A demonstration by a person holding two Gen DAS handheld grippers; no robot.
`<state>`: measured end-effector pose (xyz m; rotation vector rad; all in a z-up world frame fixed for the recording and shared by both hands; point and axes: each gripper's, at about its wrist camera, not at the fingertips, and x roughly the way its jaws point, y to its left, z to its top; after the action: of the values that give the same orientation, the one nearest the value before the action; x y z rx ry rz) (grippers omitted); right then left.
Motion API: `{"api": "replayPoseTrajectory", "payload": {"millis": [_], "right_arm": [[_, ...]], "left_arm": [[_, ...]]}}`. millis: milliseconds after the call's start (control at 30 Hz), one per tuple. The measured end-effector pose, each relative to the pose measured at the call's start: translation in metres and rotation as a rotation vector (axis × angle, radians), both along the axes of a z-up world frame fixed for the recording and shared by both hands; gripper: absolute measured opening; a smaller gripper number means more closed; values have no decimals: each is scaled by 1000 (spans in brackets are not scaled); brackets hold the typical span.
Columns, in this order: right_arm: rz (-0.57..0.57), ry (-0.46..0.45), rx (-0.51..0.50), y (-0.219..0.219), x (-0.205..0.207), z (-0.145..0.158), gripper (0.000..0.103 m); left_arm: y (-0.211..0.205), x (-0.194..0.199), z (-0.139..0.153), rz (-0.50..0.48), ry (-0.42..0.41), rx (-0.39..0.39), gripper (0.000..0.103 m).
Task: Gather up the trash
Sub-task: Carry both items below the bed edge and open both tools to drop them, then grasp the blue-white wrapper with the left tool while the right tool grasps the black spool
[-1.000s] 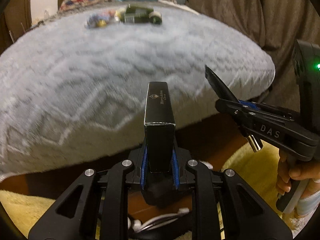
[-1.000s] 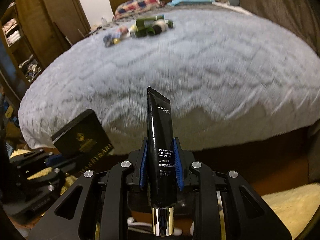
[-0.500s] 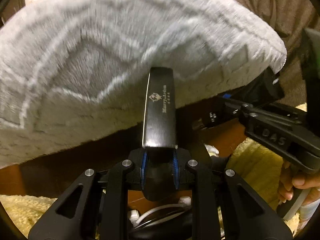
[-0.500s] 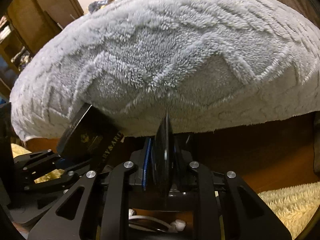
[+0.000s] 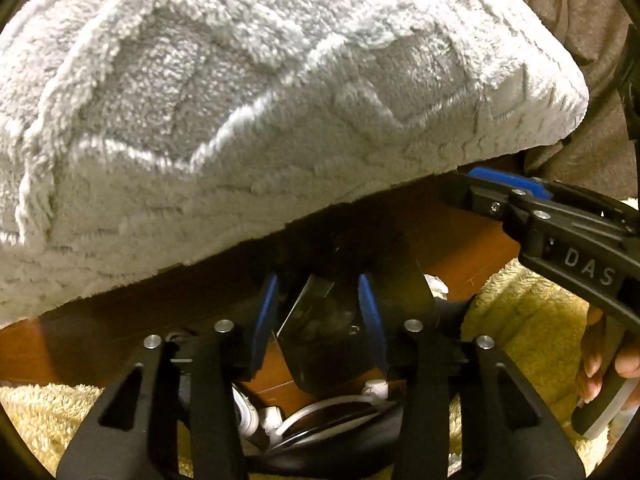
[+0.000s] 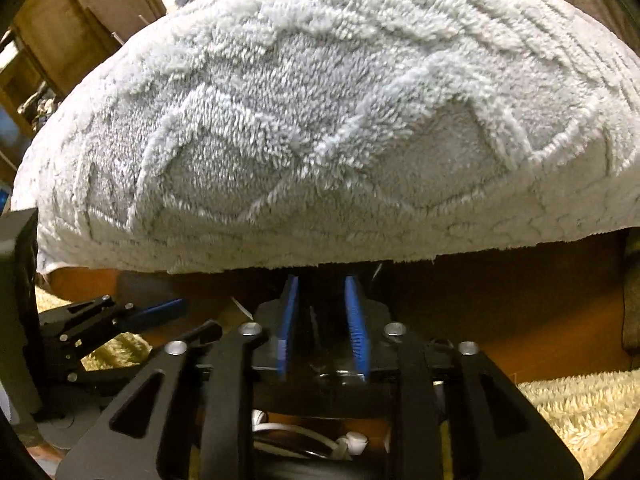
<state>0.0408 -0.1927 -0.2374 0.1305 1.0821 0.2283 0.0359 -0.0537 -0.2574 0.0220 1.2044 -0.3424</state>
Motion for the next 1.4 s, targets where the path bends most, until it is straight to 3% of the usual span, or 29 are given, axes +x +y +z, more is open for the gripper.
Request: {"api": "replayPoseTrajectory", "payload": {"millis": [33,233,400,700,900,1200,1267,1400], "right_arm": [[-5,-7,3,-1,0,2,51],[-29,-66,7,-11,-8,25,52],[-64,-151,-2,-24,-16,59,65],[-94,-305,-34,-42,18,128,71],[-77,-315,-22,-43,59,143,71],[-33,-291,-15,-13,125,136,70],[-25,-285,-12,-6,138,135,60],[-19,-276,9,3,158,132,50]], "left_arm": [[1,0,3,1,-4,0,41],[7,-6,33,25,-62,-17,48],[20,-11,70,46,-144,-24,56],[49,15,146,105,-284,14,66],[62,41,156,146,-326,40,67],[78,102,161,184,-340,85,68],[80,114,161,185,-349,90,67],[81,144,159,185,-358,97,67]]}}
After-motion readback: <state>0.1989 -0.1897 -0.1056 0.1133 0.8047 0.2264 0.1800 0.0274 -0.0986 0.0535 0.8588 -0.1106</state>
